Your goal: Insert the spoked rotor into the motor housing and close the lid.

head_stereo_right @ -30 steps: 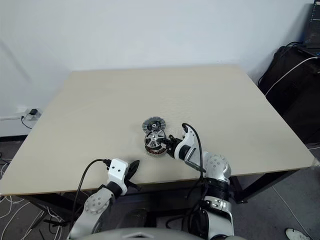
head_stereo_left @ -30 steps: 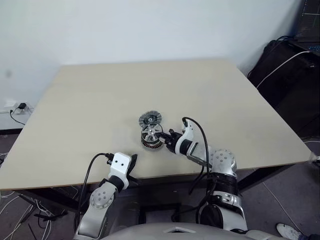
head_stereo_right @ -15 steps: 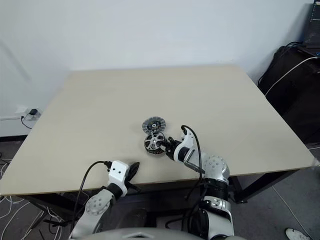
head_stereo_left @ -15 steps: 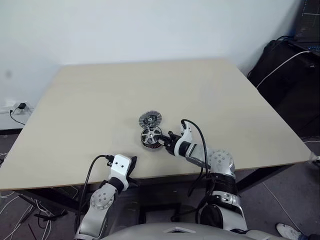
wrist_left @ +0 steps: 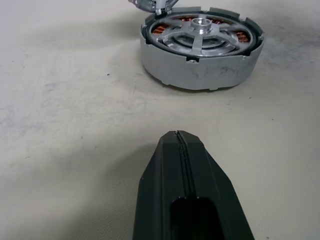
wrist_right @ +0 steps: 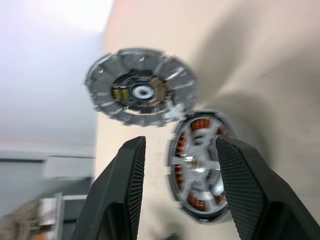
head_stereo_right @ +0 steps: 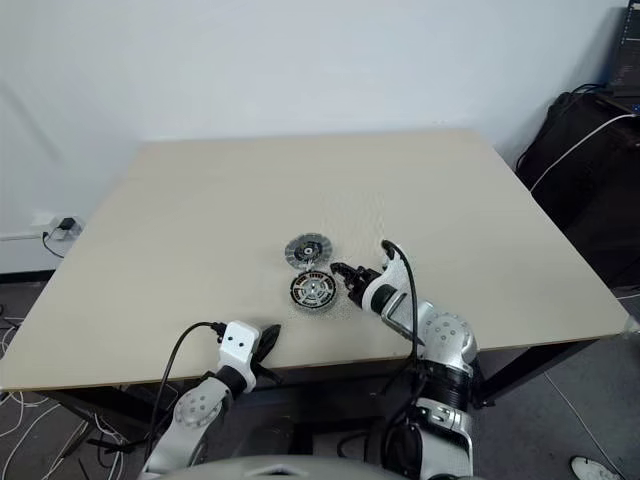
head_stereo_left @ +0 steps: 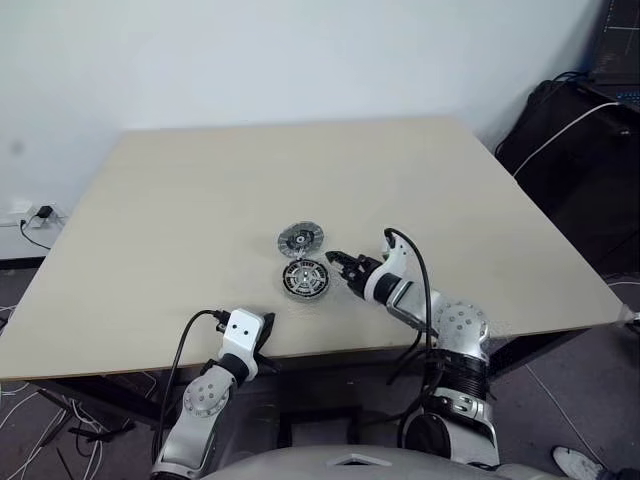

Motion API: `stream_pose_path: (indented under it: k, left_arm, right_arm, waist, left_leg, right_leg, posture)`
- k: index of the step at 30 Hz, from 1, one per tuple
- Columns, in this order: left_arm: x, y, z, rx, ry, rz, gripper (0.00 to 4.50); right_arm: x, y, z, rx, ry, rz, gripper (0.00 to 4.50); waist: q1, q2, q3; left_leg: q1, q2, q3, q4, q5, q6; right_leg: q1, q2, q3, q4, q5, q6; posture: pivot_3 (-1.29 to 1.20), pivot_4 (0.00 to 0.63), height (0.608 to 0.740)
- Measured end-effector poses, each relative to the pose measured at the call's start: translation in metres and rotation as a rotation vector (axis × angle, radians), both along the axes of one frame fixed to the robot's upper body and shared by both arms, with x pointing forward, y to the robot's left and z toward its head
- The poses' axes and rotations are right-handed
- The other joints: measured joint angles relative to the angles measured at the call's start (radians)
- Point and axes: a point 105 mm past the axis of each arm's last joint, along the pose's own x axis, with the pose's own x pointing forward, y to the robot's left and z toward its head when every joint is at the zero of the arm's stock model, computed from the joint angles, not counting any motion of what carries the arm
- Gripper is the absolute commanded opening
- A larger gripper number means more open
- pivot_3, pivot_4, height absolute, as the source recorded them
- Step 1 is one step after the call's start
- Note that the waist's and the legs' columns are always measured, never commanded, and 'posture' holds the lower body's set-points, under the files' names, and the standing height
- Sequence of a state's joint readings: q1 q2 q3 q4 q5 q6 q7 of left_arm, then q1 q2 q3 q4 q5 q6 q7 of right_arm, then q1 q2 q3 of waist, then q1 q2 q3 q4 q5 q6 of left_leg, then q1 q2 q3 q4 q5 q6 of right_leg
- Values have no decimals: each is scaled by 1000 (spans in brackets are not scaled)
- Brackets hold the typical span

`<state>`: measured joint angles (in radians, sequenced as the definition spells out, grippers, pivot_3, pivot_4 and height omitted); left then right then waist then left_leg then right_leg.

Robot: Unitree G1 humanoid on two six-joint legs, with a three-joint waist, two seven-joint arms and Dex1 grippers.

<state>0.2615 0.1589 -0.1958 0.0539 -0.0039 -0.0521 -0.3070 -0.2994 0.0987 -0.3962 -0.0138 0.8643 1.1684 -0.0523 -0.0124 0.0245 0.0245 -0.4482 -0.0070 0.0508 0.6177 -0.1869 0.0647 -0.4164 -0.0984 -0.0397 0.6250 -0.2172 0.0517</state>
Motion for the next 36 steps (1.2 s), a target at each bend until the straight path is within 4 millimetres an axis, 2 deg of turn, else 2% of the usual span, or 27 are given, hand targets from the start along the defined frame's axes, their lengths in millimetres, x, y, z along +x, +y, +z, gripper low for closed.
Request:
stream_pose_path:
  k: [3,4,7,11,14,17,23,26,30,36]
  left_arm:
    - [0,0,-2,0,4,-1,0]
    - [0,0,-2,0,3,-1,0]
    - [1,1,-1,1,-7,0,0]
    - [3,1,3,2,-28,2,0]
    - [5,3,5,17,-48,18,0]
    - [6,6,7,38,-61,36,0]
    - [12,2,41,31,-152,38,0]
    - [12,0,48,26,-162,42,0]
    - [10,-4,51,20,-149,36,0]
    - [7,-7,55,-4,-118,22,0]
  right_arm:
    - [-6,-9,-14,-251,-9,50,2381]
    - [-6,-14,-15,-364,-47,73,2206]
    - [-1,-12,-2,-654,-268,174,1434]
    - [2,19,14,-781,-502,294,73]
    - [3,42,17,-806,-583,375,29]
    - [7,56,8,-814,-581,418,29]
    - [16,76,-1,-797,-569,464,29]
    - [20,78,-6,-803,-559,477,29]
    - [20,73,-25,-823,-502,505,29]
    - [21,68,-26,-804,-492,518,29]
  waist:
    - [-1,0,0]
    - [-1,0,0]
    - [-3,-1,0]
    - [-6,-3,1]
    - [0,-5,1]
    - [3,-10,-1]
    - [1,-11,-1]
    - [1,-11,-1]
    - [1,-11,-1]
    - [1,-11,-2]
  left_leg:
    - [0,0,1,0,0,0]
    - [0,0,1,1,0,0]
    - [0,0,1,1,0,0]
    - [1,1,0,2,0,0]
    - [1,1,0,3,0,0]
    - [0,0,0,4,0,0]
    - [0,0,1,4,0,0]
    - [1,1,0,4,0,0]
    - [1,0,1,4,0,0]
    - [1,0,1,4,0,0]
  right_leg:
    - [0,-1,0,0,0,0]
    - [0,-1,0,0,0,0]
    - [0,-1,0,0,0,0]
    - [0,0,-1,1,0,0]
    - [1,0,-1,1,0,0]
    - [2,0,-1,1,1,0]
    - [1,0,-1,1,4,-3]
    - [1,1,-1,1,4,-3]
    - [1,1,-1,1,4,-3]
    - [2,1,-1,2,4,-3]
  posture:
    - [0,0,740]
    - [0,0,740]
    - [0,0,740]
    - [0,0,740]
    - [0,0,740]
    - [0,0,740]
    - [0,0,740]
    - [0,0,740]
    - [0,0,740]
    - [0,0,740]
